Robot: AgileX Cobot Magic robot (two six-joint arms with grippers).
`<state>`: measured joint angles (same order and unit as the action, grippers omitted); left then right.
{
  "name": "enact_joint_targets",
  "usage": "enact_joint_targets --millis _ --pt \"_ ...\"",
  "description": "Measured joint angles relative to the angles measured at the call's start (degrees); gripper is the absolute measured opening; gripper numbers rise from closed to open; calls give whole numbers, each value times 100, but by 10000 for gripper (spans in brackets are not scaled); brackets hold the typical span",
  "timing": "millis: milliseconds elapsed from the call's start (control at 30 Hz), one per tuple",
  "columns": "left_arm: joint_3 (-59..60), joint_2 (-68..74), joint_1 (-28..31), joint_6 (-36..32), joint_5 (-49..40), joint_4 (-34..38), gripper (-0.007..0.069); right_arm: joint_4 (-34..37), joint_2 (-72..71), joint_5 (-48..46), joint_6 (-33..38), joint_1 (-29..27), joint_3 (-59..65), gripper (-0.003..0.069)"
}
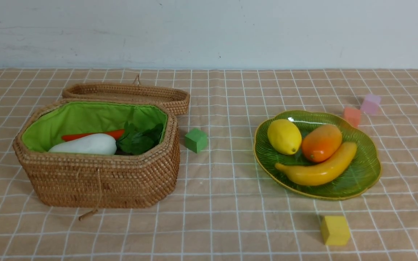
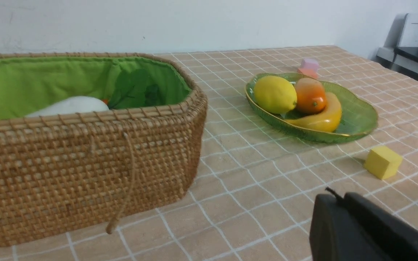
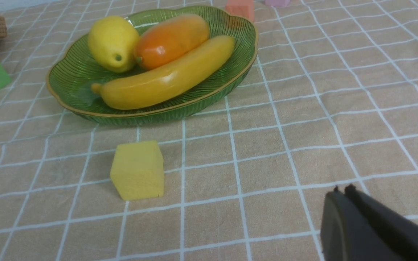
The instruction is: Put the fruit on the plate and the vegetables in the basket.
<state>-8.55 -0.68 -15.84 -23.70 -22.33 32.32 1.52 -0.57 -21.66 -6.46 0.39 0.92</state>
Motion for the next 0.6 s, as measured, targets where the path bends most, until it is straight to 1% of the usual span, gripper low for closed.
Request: enact_joint_targets --millis 33,67,100,133,167,200,233,267,300,333,367,400,467,600 --pt "57 0 5 122 222 -183 19 0 0 0 0 0 0 -3" --pt "147 0 44 475 542 -407 15 0 0 0 0 0 0 -3" --pt "165 0 54 554 655 -518 13 0 0 0 0 0 0 -3" --pt "325 0 187 1329 1047 -1086 -8 0 0 0 0 0 0 -3" --pt "368 0 230 1544 1138 -1171 -11 0 0 0 0 0 0 -3" --pt "556 0 409 2370 1389 -1880 -13 0 0 0 0 0 0 -2" --pt "668 0 496 2793 1454 -2223 -13 0 0 0 0 0 0 -1" --pt "838 0 606 3353 1454 -2683 -13 0 0 0 0 0 0 -2" --pt "838 0 606 3353 1454 -2751 -13 0 0 0 0 0 0 -2" --pt "965 0 699 3914 1228 -3142 -13 0 0 0 0 0 0 -1" --pt "979 0 727 4241 1004 -3330 -13 0 0 0 0 0 0 -1" --pt "999 0 735 4495 653 -3432 -13 0 0 0 0 0 0 -1" --pt "1031 0 739 4773 181 -3525 -13 0 0 0 0 0 0 1" --pt "1031 0 739 4907 92 -3532 -13 0 0 0 0 0 0 3"
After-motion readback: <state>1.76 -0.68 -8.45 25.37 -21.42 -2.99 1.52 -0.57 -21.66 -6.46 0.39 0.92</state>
